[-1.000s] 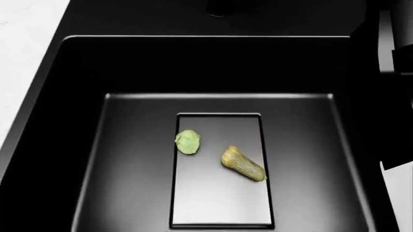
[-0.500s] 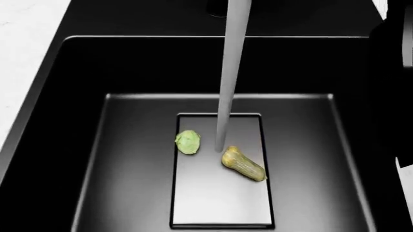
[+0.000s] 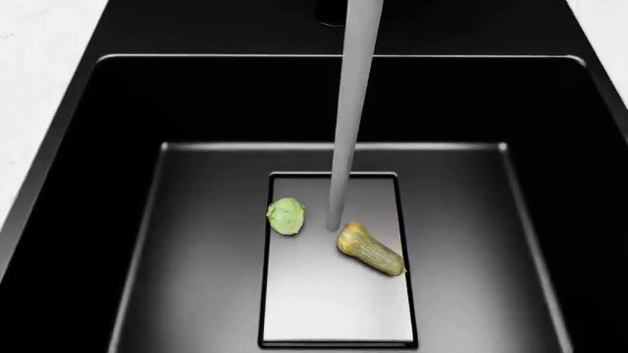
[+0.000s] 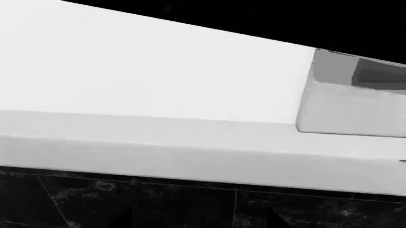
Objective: Pick up the fruits and vegetables and place them in the sink. Turn on the sink faucet to wash them. Then turn the sink off and put them in the tray.
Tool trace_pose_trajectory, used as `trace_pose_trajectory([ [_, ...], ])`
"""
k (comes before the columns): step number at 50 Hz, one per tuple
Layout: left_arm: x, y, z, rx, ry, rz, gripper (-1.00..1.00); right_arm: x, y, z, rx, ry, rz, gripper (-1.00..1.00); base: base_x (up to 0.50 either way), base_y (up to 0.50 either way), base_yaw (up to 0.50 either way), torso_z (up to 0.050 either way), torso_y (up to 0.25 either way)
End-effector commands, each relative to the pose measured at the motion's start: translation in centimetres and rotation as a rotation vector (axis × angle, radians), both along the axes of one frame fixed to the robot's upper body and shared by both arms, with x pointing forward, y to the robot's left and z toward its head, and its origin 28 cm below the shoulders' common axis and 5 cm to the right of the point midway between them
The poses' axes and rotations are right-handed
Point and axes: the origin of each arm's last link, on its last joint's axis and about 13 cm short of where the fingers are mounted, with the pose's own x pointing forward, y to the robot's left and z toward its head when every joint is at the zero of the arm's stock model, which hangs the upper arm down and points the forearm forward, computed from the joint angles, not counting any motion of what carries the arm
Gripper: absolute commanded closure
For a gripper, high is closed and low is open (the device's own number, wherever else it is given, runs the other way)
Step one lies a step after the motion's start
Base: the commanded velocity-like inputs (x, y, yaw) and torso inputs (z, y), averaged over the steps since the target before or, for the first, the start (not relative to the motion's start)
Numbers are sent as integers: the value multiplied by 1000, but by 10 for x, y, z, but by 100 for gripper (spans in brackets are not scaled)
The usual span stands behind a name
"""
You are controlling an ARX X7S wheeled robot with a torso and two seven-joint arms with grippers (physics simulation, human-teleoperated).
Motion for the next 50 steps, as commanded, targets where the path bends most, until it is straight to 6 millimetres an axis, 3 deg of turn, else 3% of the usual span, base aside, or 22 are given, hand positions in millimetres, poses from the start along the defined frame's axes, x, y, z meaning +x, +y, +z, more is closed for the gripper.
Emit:
trace_pose_trajectory([
  [1, 1, -1, 1, -5, -3, -7, -100, -9, -15, 12, -3, -45, -50, -100, 0, 0, 0, 0, 0],
  [14, 4, -4, -1, 0, 3, -13, -100, -4, -41, -3, 4, -33, -139, -100, 0, 0, 0, 0, 0],
  [22, 5, -4, -3, 2, 8, -12, -100, 5, -52, -26, 0, 7, -174, -100, 0, 0, 0, 0, 0],
  [37, 7, -6, -3, 9, 12, -15, -100, 9, -59, -73, 11, 79, -190, -100, 0, 0, 0, 0, 0],
  [50, 9, -5, -2, 3, 8, -6, -100, 19, -56, -92, 16, 91, -182, -100, 0, 0, 0, 0, 0],
])
